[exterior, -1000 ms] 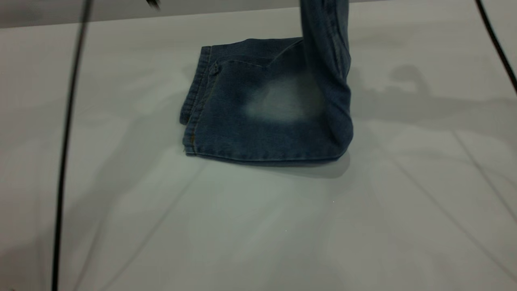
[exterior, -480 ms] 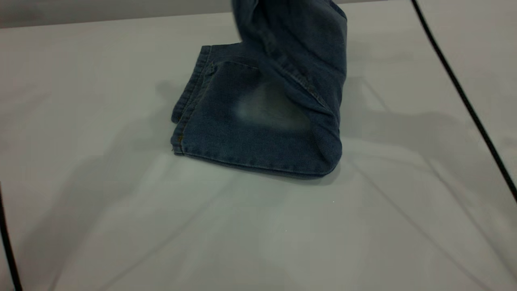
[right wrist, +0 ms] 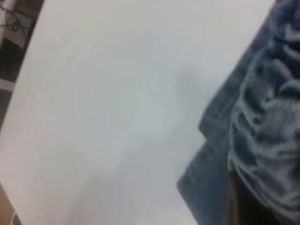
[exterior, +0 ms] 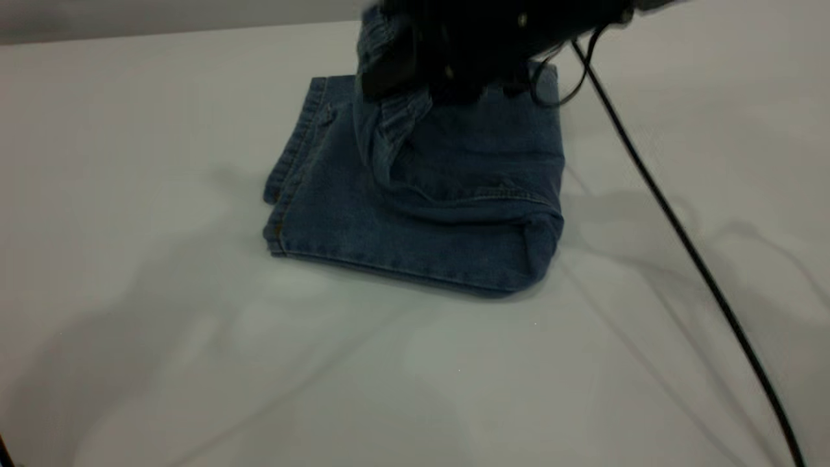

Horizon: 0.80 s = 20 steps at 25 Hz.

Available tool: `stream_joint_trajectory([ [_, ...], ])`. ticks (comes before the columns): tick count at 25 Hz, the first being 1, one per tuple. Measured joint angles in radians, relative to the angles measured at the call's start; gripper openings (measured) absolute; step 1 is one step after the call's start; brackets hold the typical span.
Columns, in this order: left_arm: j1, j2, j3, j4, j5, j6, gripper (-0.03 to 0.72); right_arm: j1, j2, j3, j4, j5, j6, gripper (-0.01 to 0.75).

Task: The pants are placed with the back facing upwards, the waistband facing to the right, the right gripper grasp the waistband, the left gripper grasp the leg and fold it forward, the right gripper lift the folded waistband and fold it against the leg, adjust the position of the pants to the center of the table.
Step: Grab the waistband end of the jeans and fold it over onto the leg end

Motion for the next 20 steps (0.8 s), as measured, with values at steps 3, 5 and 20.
stream_joint_trajectory([
  [3, 0.0, 0.002, 0.0, 0.0, 0.004, 0.0, 0.307, 0.0, 0.035, -0.023, -0.001, 0.04, 0.0, 0.097],
  [5, 0.0, 0.002, 0.0, -0.002, 0.004, 0.0, 0.307, 0.0, 0.04, -0.038, -0.003, 0.052, 0.0, 0.097],
  [20, 0.0, 0.002, 0.0, -0.003, 0.026, -0.002, 0.307, 0.012, 0.04, -0.127, -0.002, 0.038, -0.009, 0.472],
])
